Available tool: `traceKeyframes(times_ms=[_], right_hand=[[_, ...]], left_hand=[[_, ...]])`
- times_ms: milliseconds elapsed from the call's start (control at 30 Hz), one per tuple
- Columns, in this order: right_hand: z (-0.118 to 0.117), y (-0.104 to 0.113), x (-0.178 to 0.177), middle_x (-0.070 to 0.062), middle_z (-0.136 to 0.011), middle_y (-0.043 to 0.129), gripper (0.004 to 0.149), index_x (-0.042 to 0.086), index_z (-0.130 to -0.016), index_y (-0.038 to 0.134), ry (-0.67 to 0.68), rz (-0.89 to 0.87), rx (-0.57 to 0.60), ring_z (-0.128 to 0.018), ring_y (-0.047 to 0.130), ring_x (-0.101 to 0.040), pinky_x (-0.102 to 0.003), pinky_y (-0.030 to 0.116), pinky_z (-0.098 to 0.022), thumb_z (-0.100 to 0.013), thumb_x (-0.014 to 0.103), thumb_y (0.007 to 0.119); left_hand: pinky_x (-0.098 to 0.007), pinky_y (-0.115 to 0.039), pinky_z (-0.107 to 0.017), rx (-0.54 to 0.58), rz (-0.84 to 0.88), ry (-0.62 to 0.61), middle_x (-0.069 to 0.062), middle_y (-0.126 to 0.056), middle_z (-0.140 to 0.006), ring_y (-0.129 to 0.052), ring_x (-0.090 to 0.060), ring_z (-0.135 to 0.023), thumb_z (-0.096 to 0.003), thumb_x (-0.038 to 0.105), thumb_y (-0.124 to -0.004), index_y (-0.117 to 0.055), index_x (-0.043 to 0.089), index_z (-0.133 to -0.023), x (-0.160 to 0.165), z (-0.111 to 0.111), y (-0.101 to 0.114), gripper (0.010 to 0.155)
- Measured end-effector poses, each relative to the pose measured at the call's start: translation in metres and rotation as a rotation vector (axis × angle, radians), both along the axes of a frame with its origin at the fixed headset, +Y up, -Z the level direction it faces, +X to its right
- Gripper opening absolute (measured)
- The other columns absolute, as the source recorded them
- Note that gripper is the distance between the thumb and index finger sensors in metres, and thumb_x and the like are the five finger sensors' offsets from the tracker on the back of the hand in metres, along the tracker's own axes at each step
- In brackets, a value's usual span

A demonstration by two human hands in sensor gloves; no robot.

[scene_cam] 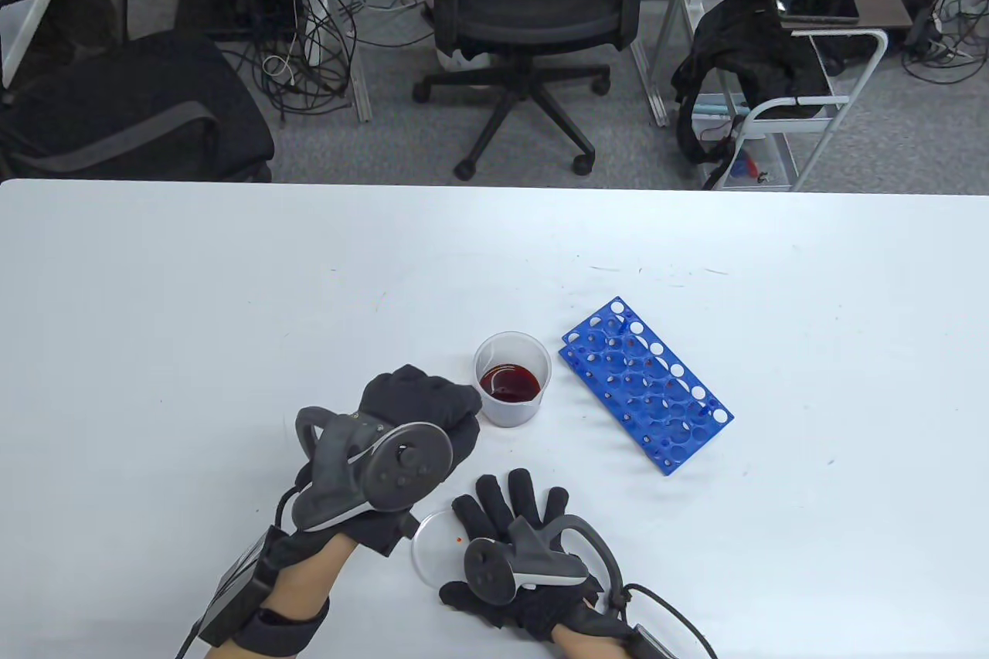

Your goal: Dip glass rod and spread liquid on culture dish

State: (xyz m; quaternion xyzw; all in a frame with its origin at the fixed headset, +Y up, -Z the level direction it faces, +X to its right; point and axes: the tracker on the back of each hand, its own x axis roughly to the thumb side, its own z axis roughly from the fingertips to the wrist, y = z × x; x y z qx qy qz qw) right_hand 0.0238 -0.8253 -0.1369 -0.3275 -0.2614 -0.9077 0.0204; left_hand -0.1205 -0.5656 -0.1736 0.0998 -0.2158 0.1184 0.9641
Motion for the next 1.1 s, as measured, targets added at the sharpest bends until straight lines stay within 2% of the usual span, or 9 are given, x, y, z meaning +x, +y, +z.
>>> traceKeyframes(times_ms=[167,367,833,1100], right_hand=[[0.0,0.0,0.0,-0.03,-0.108,-0.021,0.101,0.005,-0.104,-0.024,0.0,0.0,0.0,-0.092,-0.014,-0.065,-0.088,0.009,-0.055,-0.056,0.076,0.029],[0.0,0.0,0.0,-0.03,-0.108,-0.021,0.101,0.005,-0.104,-0.024,0.0,0.0,0.0,-0.092,-0.014,-0.065,-0.088,0.01,-0.055,-0.056,0.076,0.029],[0.0,0.0,0.0,-0.03,-0.108,-0.021,0.101,0.005,-0.104,-0.024,0.0,0.0,0.0,-0.092,-0.014,-0.065,-0.088,0.01,-0.055,-0.056,0.076,0.029],[0.0,0.0,0.0,-0.03,-0.108,-0.021,0.101,0.005,-0.104,-0.024,0.0,0.0,0.0,-0.092,-0.014,-0.065,-0.088,0.01,-0.055,-0.056,0.076,0.029]], left_hand=[[-0.041,-0.09,-0.053,-0.055,-0.025,-0.022,0.003,-0.105,-0.071,-0.105,-0.029,-0.063,-0.0494,0.045,-0.091,-0.096,0.026,-0.076,-0.012,0.022,-0.018,0.033],[-0.041,-0.09,-0.052,-0.116,-0.015,-0.041,0.003,-0.106,-0.07,-0.106,-0.029,-0.062,-0.0493,0.045,-0.091,-0.097,0.026,-0.076,-0.021,0.035,-0.036,0.033],[-0.04,-0.091,-0.052,-0.248,-0.052,-0.105,0.004,-0.107,-0.071,-0.107,-0.027,-0.063,-0.0484,0.045,-0.092,-0.097,0.027,-0.076,-0.014,0.044,-0.086,0.034],[-0.039,-0.092,-0.052,-0.284,-0.074,-0.109,0.004,-0.106,-0.072,-0.107,-0.027,-0.064,-0.0483,0.045,-0.092,-0.097,0.028,-0.077,-0.011,0.043,-0.1,0.034]])
